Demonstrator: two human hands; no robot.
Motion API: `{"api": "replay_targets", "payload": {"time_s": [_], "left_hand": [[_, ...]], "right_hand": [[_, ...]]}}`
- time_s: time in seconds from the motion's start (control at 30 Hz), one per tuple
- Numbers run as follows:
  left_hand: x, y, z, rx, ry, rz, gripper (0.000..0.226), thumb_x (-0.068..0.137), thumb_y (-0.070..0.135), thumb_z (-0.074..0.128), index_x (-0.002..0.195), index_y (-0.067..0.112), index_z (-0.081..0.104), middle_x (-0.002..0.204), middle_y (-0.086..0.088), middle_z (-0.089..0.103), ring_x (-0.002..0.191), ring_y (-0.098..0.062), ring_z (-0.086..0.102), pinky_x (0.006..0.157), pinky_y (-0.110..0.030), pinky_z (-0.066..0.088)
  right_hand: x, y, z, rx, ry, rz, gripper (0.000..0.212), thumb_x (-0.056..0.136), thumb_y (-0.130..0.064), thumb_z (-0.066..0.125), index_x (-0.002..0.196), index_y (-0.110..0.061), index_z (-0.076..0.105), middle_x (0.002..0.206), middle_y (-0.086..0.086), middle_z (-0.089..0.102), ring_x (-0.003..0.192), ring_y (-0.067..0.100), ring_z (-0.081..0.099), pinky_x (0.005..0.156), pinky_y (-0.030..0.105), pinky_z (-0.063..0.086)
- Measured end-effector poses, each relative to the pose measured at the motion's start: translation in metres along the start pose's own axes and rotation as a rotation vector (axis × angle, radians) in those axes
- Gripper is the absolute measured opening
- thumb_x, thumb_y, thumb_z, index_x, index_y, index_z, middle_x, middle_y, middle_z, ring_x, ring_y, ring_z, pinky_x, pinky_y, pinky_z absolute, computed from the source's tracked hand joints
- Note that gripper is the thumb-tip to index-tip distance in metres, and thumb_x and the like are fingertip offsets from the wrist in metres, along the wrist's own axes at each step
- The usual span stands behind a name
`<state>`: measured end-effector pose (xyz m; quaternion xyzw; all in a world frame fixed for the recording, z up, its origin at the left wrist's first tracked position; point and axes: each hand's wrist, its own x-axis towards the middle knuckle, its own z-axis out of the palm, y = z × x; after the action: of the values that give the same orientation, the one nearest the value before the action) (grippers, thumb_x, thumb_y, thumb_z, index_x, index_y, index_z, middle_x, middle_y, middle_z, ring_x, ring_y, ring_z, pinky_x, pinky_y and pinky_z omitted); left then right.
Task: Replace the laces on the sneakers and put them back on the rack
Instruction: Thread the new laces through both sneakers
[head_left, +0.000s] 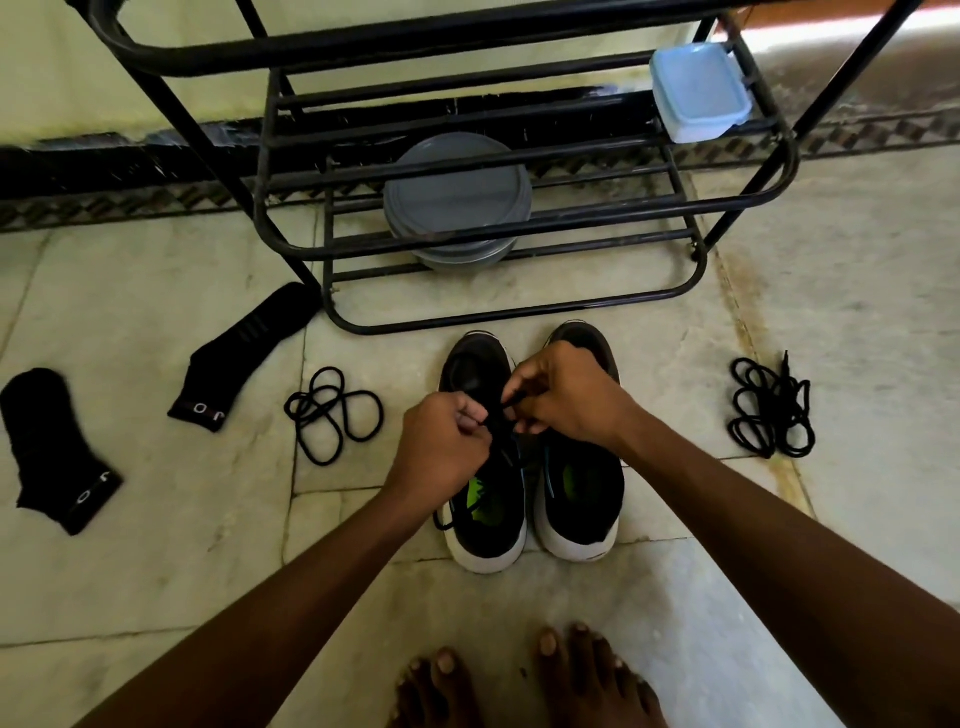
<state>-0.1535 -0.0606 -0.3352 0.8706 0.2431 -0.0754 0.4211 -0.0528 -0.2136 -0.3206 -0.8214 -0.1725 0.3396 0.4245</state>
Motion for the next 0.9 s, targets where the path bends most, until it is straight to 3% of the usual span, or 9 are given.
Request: {"api": "replay_targets", "payload": {"time_s": [0.13, 0.33, 0.4, 0.5, 0.6, 0.7, 0.8, 0.9], "left_hand": [[0.004, -0.003, 0.004, -0.058, -0.014, -0.023, 0.015, 0.086, 0.006, 0.074, 0.091, 0.020, 0.075, 0.075, 0.012, 0.066, 0.069, 0.000, 0.062, 0.059, -0.005, 0.044], [0.004, -0.013, 0.006, -0.206, -0.029, -0.028, 0.023, 0.086, -0.001, 0.074, 0.086, 0.022, 0.074, 0.077, 0.004, 0.069, 0.073, -0.009, 0.064, 0.071, -0.022, 0.052], [0.004, -0.014, 0.006, -0.238, -0.021, -0.028, 0.028, 0.085, -0.003, 0.074, 0.084, 0.025, 0.073, 0.076, 0.005, 0.069, 0.071, -0.008, 0.064, 0.070, -0.023, 0.051], [0.005, -0.013, 0.007, -0.266, -0.010, -0.050, 0.025, 0.085, -0.005, 0.073, 0.086, 0.020, 0.074, 0.074, 0.006, 0.067, 0.065, 0.002, 0.062, 0.068, -0.018, 0.050], [0.004, -0.011, 0.008, -0.311, -0.011, -0.081, 0.024, 0.085, -0.008, 0.071, 0.086, 0.016, 0.074, 0.073, 0.005, 0.067, 0.062, 0.005, 0.062, 0.067, -0.016, 0.051], [0.004, -0.011, 0.008, -0.332, -0.012, -0.098, 0.024, 0.085, -0.009, 0.070, 0.087, 0.015, 0.074, 0.074, 0.001, 0.069, 0.068, -0.005, 0.065, 0.069, -0.019, 0.054], [0.004, -0.012, 0.009, -0.336, -0.015, -0.093, 0.027, 0.085, -0.010, 0.071, 0.086, 0.017, 0.074, 0.075, 0.001, 0.070, 0.068, -0.004, 0.066, 0.070, -0.019, 0.054], [0.005, -0.014, 0.009, -0.340, -0.020, -0.081, 0.026, 0.085, -0.010, 0.071, 0.087, 0.015, 0.074, 0.075, 0.002, 0.069, 0.063, 0.005, 0.063, 0.066, -0.014, 0.053]], "right_hand": [[0.001, 0.003, 0.004, -0.018, 0.004, 0.002, 0.010, 0.087, 0.002, 0.074, 0.094, -0.004, 0.079, 0.078, 0.009, 0.077, 0.069, 0.019, 0.076, 0.064, 0.028, 0.063], [0.001, 0.004, 0.006, -0.090, 0.039, -0.006, 0.008, 0.084, -0.001, 0.078, 0.089, -0.008, 0.080, 0.079, 0.007, 0.077, 0.057, 0.014, 0.073, 0.065, 0.025, 0.063], [0.001, 0.002, 0.006, -0.117, 0.034, -0.008, 0.010, 0.083, 0.000, 0.077, 0.089, -0.007, 0.080, 0.081, 0.007, 0.077, 0.057, 0.015, 0.073, 0.067, 0.027, 0.063], [0.001, -0.005, 0.004, -0.197, 0.014, -0.055, 0.015, 0.080, 0.003, 0.074, 0.089, -0.007, 0.081, 0.074, 0.005, 0.076, 0.051, 0.004, 0.068, 0.066, 0.019, 0.059], [0.003, -0.013, 0.005, -0.319, -0.001, -0.107, 0.023, 0.074, 0.002, 0.072, 0.090, -0.010, 0.082, 0.067, 0.001, 0.073, 0.061, 0.006, 0.068, 0.071, 0.023, 0.058], [0.005, -0.017, 0.009, -0.395, -0.006, -0.126, 0.028, 0.070, -0.001, 0.071, 0.091, -0.016, 0.082, 0.062, -0.008, 0.064, 0.073, 0.018, 0.071, 0.073, 0.028, 0.058], [0.007, -0.015, 0.012, -0.425, 0.006, -0.138, 0.029, 0.070, -0.003, 0.069, 0.091, -0.018, 0.082, 0.084, 0.004, 0.076, 0.084, 0.025, 0.072, 0.079, 0.036, 0.061], [0.009, -0.010, 0.015, -0.392, 0.044, -0.125, 0.023, 0.074, -0.007, 0.073, 0.091, -0.020, 0.082, 0.092, 0.005, 0.077, 0.087, 0.023, 0.072, 0.083, 0.037, 0.061]]}}
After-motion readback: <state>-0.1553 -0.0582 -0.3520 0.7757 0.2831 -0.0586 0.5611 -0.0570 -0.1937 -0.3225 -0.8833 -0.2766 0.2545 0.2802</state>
